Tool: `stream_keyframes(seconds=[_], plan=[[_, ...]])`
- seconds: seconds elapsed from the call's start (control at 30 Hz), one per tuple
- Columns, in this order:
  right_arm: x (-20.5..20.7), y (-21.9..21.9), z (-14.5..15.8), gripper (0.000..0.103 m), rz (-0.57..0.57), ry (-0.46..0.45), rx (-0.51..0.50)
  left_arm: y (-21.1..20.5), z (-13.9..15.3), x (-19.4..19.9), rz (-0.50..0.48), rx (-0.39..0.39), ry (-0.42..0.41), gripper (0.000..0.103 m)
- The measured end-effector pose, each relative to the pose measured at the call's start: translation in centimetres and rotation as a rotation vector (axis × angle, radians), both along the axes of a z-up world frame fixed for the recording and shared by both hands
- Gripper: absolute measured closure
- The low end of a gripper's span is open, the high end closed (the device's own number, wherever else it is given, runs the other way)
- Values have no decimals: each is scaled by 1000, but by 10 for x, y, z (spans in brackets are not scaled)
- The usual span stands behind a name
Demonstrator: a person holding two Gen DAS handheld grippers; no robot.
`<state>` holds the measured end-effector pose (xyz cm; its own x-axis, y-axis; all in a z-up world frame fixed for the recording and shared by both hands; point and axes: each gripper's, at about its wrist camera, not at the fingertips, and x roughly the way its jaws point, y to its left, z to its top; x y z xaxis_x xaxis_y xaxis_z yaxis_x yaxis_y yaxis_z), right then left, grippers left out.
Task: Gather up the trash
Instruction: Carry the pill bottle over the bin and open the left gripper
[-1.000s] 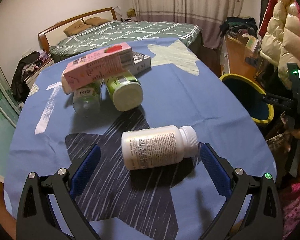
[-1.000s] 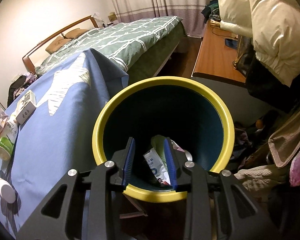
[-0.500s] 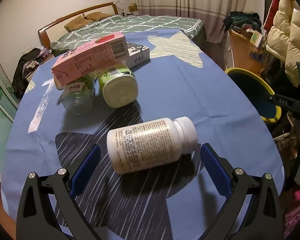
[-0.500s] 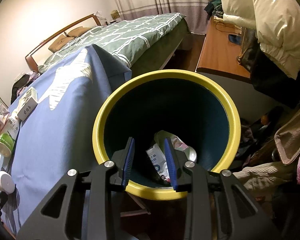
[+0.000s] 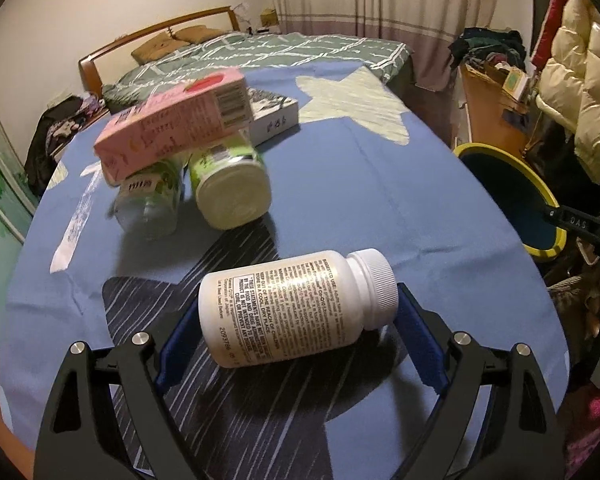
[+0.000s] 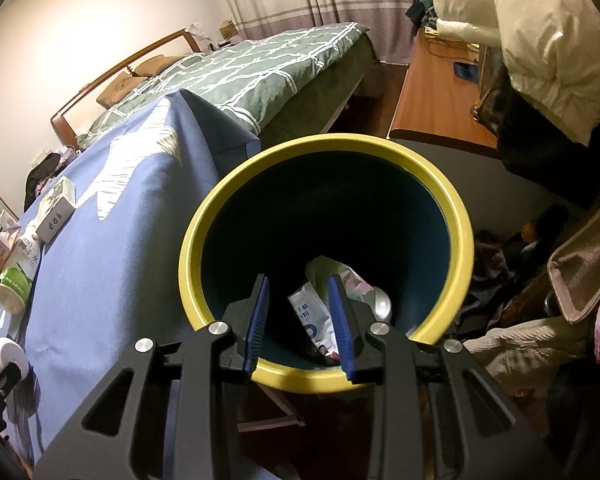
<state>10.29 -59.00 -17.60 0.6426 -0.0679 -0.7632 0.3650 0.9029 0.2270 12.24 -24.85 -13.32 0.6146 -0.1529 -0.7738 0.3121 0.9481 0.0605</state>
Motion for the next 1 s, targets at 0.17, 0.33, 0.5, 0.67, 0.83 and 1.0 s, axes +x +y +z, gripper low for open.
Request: stream_keyframes(seconds=[0.17, 0.33, 0.5, 0.67, 0.83, 1.0], plan=[[-15, -6, 4, 73, -28, -12, -6, -18, 12, 0, -52, -9, -11, 15], [-36, -18, 11, 73, -80, -26, -25, -56, 29, 5, -136, -10, -55, 15], [-56, -30, 17, 73, -125, -43, -35, -109, 45, 14, -228, -33, -78, 15], [-71, -42, 18, 73, -165, -41, -51, -160, 43, 26, -294, -39, -53, 15], [-80, -53, 16, 73, -183, -34, -48, -201, 35, 38, -324, -25, -41, 15], [-84, -63, 12, 72, -200, -27, -43, -236, 26, 45, -356, -9, -28, 15]])
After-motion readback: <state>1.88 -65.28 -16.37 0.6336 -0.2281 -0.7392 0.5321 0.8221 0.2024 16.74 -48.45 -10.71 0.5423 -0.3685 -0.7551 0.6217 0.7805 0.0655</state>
